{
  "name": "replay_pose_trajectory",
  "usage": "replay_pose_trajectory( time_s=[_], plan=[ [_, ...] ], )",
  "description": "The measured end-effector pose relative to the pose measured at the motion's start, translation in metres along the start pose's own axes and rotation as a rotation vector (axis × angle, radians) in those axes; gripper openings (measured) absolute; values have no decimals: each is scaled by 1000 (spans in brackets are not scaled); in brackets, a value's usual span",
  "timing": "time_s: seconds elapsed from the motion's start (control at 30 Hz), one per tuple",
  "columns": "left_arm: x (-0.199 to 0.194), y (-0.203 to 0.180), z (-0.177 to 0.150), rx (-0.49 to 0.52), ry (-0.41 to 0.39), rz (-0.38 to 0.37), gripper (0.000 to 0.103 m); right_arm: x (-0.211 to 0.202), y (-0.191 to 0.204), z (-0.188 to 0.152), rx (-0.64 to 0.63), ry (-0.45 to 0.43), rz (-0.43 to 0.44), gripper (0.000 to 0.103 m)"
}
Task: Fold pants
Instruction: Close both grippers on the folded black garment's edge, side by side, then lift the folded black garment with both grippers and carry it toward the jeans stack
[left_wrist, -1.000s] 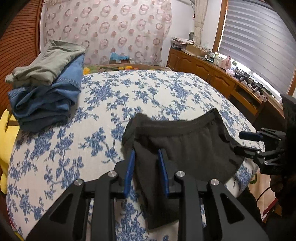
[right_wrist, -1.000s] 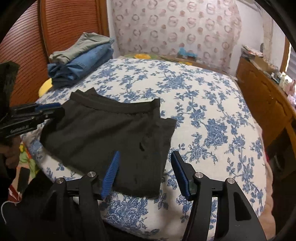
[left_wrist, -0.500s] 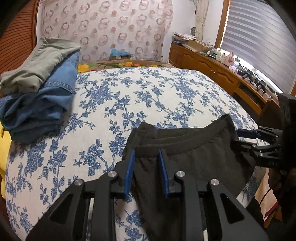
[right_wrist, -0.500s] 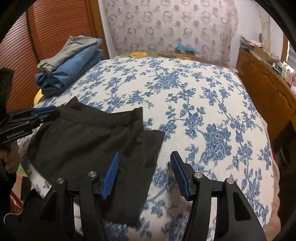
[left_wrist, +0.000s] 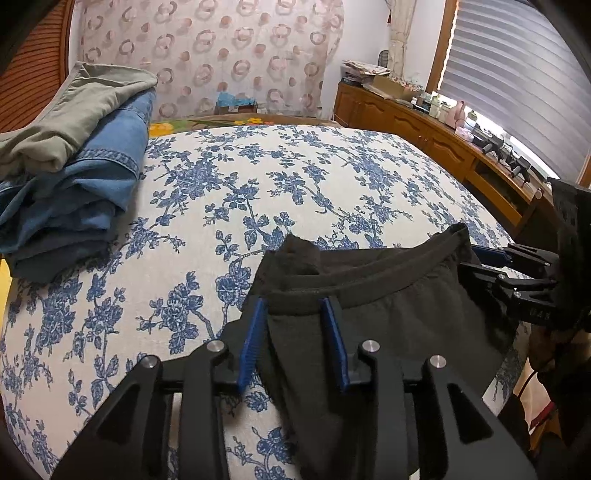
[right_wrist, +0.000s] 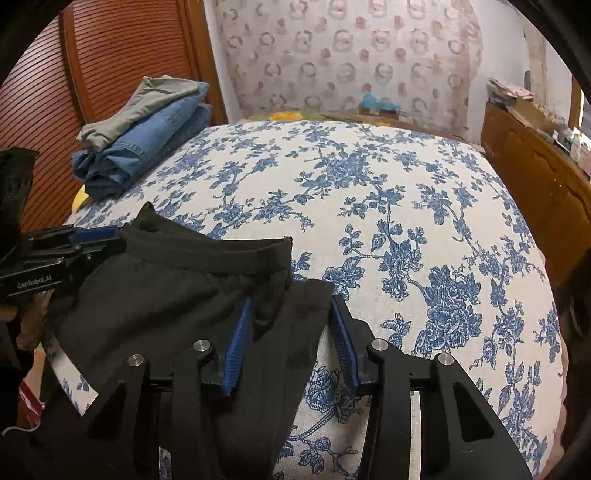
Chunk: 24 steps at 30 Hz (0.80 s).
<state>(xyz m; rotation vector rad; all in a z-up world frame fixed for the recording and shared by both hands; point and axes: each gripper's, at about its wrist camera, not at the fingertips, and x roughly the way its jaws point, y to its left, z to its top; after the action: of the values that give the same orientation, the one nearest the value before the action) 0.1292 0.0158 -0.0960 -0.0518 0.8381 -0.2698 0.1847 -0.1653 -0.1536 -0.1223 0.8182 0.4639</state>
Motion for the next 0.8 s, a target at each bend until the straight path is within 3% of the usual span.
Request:
replay_pose_trajectory(
  time_s=[0.13,0.3,0.63,0.7,0.8],
  plan=[
    [2,-1,1,6,2,10,37,0,-1,0,4,-10,4,39],
    [2,-1,2,17,6,15,38,-1,1,0,10,-5,49,17],
    [-1,4,4,-7,9,27,38,-1,5,-2,-1,-8,55,14],
    [3,4,3,0,13,34,42,-1,4,-2,-3,-11,57,14],
    [7,9,4,-18,18,48,59,-2,4,-2,-4,-12,56,14]
  ],
)
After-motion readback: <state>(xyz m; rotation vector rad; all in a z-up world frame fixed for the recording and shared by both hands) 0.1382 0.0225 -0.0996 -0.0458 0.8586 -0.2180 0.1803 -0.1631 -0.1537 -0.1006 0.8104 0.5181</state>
